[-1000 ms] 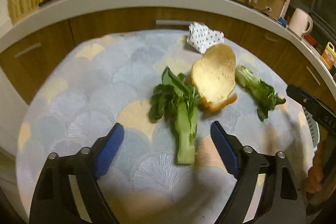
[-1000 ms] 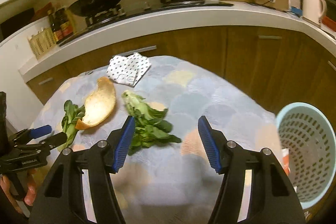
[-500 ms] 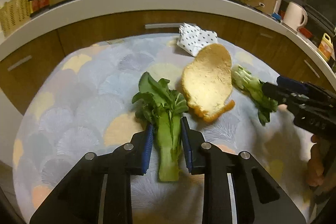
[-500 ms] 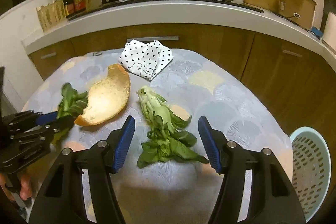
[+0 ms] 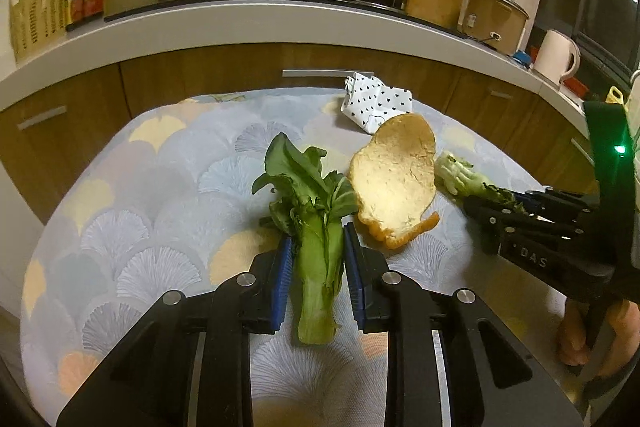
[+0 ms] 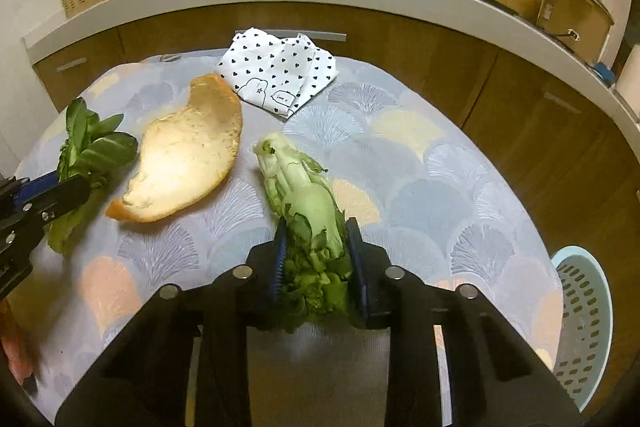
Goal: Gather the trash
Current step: 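Grasp a bok choy stalk with each gripper, then carry both bok choy stalks over the blue basket and open both grippers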
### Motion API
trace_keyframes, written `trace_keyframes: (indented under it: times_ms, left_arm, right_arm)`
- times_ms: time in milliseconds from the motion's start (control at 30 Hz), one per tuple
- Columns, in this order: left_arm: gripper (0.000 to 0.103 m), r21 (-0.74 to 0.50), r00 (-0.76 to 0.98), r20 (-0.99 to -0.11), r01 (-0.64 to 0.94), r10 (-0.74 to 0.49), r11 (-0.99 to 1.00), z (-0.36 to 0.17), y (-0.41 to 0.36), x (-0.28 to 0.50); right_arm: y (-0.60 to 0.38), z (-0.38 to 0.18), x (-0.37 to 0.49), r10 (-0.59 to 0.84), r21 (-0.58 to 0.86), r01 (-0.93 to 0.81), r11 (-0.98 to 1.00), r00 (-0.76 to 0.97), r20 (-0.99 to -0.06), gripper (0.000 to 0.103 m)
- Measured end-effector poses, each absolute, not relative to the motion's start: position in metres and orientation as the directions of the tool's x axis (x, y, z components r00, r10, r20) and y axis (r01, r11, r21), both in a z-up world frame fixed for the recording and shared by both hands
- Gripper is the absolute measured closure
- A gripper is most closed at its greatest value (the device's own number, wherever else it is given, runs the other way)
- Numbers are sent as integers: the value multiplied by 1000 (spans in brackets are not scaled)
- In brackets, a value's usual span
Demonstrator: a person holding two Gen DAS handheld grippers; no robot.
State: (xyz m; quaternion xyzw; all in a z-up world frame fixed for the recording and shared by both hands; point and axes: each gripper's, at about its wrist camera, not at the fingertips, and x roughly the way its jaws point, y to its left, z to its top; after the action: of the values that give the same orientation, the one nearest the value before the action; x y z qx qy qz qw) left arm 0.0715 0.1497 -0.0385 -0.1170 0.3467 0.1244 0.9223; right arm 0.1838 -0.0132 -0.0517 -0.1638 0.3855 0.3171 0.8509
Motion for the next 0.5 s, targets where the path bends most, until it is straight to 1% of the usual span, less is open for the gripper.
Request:
trace_keyframes:
  times_ms: [133, 200, 333, 500]
  left_arm:
    - [80, -140, 735, -663, -309, 143, 941, -36, 147, 69]
    - [80, -163, 747, -654, -291, 118, 943, -32, 141, 67]
    - [80, -147, 768, -633, -243, 98, 959, -20, 116, 67]
    - [80, -156, 793, -607, -174, 44, 972, -5, 81, 71]
  right_arm:
    - [-30, -42, 180, 455, 30, -650, 760, 497, -739, 80]
    - [-41, -38, 177, 454, 34, -640, 768, 507, -732, 80]
    - [-71, -30, 169, 450, 44, -610, 792, 533, -717, 80]
    - [-110, -17, 169, 433, 74, -552, 831, 556, -710, 80]
